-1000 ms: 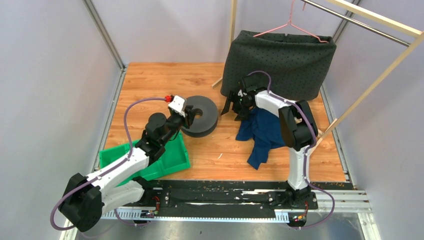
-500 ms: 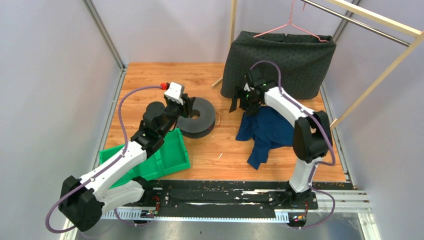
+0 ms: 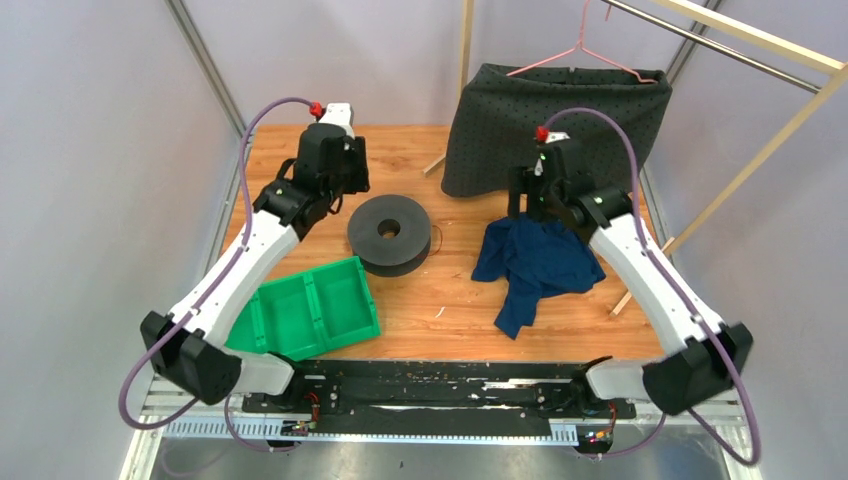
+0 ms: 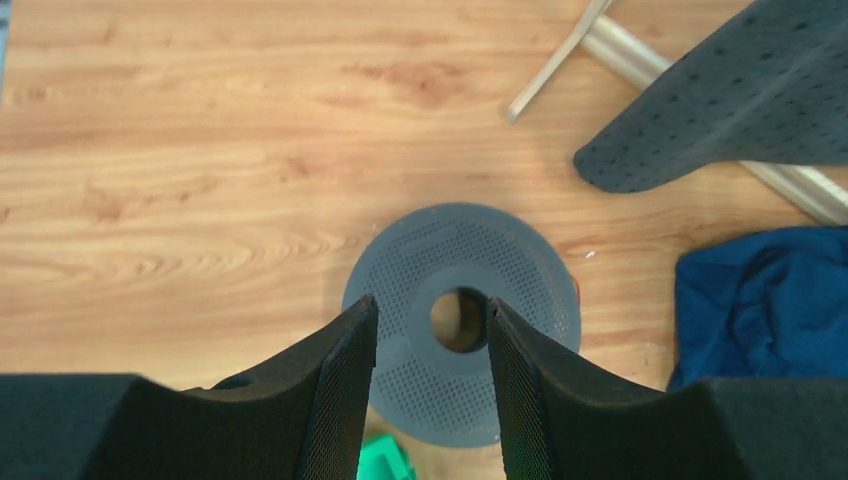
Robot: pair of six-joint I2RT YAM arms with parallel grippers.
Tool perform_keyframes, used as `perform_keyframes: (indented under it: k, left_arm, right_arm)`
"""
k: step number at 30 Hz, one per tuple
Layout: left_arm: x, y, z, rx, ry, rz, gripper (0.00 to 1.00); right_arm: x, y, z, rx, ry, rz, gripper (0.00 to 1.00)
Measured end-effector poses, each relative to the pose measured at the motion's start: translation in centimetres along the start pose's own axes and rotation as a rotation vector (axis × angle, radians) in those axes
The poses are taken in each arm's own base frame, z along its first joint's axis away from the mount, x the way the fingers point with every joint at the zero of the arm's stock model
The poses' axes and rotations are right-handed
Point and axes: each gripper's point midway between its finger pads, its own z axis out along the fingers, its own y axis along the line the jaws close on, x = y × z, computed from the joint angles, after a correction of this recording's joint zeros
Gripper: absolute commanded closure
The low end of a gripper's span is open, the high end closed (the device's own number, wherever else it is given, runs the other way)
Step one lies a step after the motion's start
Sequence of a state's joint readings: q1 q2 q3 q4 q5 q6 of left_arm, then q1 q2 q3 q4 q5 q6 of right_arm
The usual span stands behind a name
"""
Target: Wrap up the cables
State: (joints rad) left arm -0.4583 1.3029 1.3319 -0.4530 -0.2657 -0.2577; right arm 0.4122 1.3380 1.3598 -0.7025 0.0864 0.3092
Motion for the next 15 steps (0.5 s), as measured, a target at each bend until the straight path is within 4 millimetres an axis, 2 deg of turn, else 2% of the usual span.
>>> perform_keyframes:
  k: [6, 11, 15]
  left_arm:
    - [1.8, 1.3, -0.3, -0.104, 0.140, -0.052, 0.51]
    - [2.3, 2.1, -1.0, -0.153, 0.155, -0.083, 0.51]
    - [2.1, 2.2, -1.3, -0.163, 0.142, -0.112, 0.51]
  right_arm:
    - [-0.6, -3.4, -3.5, 0.114, -0.185, -0.061, 0.14]
    - [0.2, -4.9, -3.7, 0.160, -0.269, -0.076, 0.14]
    - [-0.5, -5.1, -3.8, 0.167, -0.315, -0.066, 0.14]
